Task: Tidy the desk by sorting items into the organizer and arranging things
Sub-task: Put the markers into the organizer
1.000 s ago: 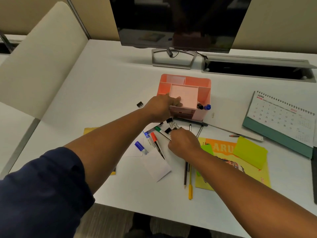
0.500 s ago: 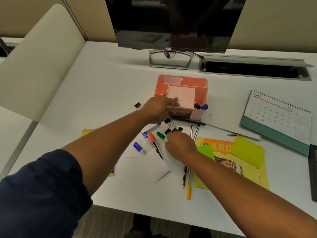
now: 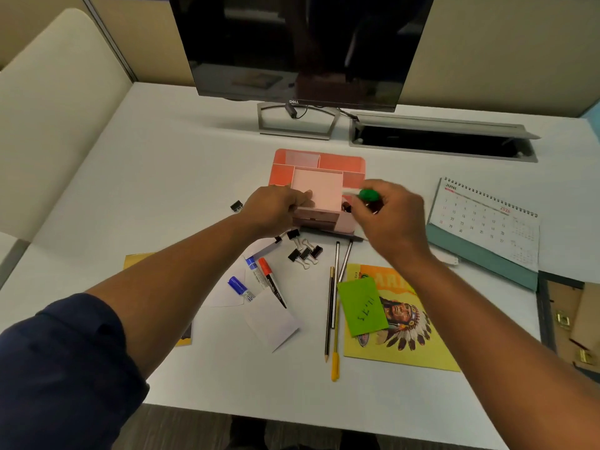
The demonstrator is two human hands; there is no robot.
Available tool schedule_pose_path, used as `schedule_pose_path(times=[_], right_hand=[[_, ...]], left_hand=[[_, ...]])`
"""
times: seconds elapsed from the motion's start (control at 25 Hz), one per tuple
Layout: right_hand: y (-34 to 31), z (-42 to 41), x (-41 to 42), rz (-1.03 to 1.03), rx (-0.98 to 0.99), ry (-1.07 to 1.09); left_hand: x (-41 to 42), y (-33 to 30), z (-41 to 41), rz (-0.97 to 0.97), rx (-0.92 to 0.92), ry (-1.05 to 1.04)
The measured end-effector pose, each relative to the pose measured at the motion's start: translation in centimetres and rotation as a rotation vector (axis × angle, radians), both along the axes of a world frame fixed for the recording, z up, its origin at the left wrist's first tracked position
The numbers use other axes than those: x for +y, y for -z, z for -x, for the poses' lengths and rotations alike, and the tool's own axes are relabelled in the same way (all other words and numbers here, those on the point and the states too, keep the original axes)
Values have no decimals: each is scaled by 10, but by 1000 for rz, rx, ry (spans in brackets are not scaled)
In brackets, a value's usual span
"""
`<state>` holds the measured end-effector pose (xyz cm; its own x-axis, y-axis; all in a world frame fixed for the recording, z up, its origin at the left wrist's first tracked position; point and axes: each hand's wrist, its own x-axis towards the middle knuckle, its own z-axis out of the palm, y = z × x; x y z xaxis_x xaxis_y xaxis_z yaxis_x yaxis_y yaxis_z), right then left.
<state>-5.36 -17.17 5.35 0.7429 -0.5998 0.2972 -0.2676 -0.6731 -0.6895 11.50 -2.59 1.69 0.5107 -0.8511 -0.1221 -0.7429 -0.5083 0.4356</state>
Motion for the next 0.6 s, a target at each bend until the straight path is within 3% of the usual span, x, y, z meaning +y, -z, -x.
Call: schedule_pose_path(times=[0.12, 0.24, 0.36, 0.52, 0.6], right_hand=[[8, -12, -30, 46, 139, 57], [23, -18, -38, 36, 336, -76], [30, -18, -38, -12, 400, -144], [41, -10, -14, 26, 258, -28], [52, -5, 13, 57, 140, -79]], left_hand=[[-1, -1, 1, -2, 2, -5], [-1, 0, 1, -15, 9, -15], [0, -1, 1, -33, 7, -13], [0, -4, 3, -41, 6, -12], [0, -4, 2, -42, 4, -10]])
